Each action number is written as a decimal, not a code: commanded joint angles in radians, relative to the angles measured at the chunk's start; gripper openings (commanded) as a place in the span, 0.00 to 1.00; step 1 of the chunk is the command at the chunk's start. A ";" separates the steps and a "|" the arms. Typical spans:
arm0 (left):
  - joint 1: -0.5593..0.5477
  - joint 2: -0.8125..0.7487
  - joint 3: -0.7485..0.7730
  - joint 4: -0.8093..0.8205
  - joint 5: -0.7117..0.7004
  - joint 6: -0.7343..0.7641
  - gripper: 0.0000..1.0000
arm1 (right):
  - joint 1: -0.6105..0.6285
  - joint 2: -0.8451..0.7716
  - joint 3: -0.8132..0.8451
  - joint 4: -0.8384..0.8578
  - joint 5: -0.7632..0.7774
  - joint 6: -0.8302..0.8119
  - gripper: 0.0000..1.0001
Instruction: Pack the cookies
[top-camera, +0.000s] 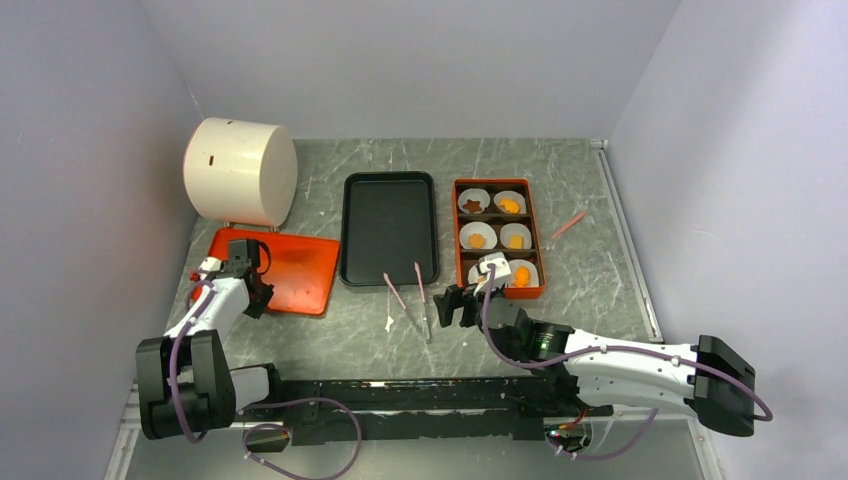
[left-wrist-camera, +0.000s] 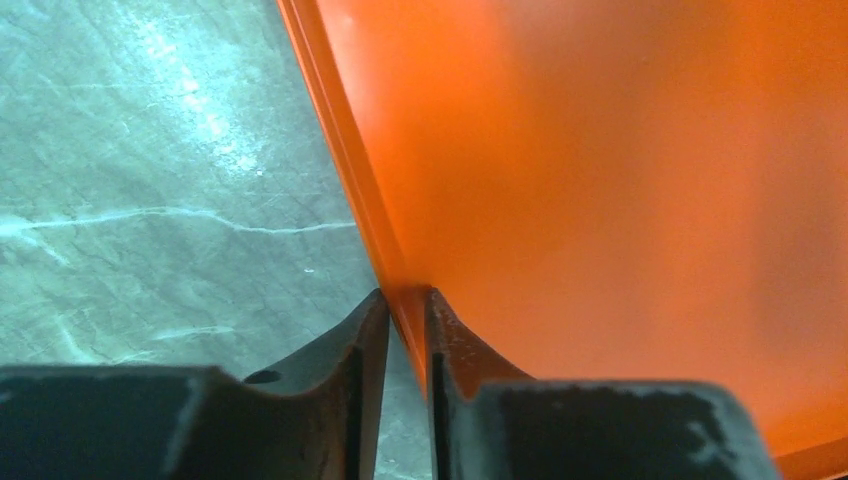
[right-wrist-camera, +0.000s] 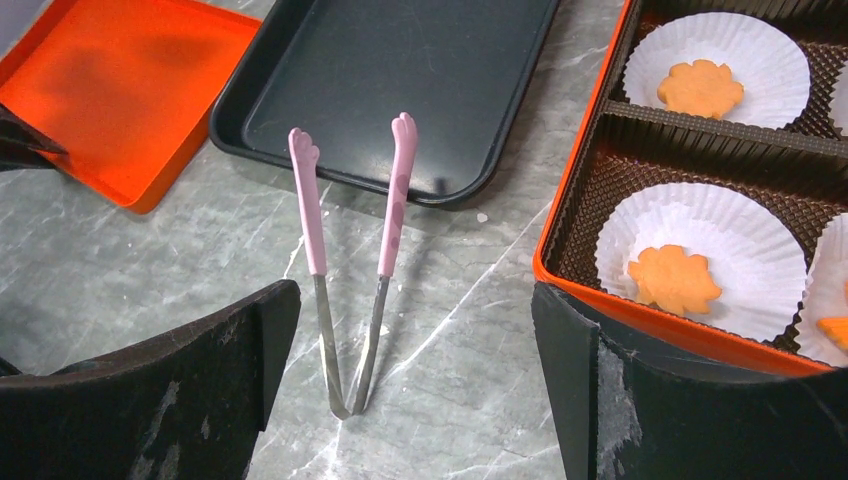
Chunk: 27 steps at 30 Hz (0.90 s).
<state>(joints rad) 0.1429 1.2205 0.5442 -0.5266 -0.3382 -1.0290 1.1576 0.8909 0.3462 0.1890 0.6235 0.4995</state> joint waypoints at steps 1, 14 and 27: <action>0.001 0.075 -0.065 -0.007 0.075 -0.009 0.22 | 0.002 -0.010 -0.005 0.038 0.020 -0.014 0.91; 0.035 -0.099 -0.010 -0.150 0.105 -0.025 0.05 | 0.002 0.031 0.065 0.039 -0.116 -0.019 0.95; 0.199 -0.223 0.036 -0.252 0.164 0.042 0.05 | 0.003 0.333 0.226 0.169 -0.359 0.113 0.96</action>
<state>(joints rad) 0.3027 1.0340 0.5388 -0.7341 -0.2203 -1.0222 1.1576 1.1618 0.4961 0.2577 0.3527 0.5549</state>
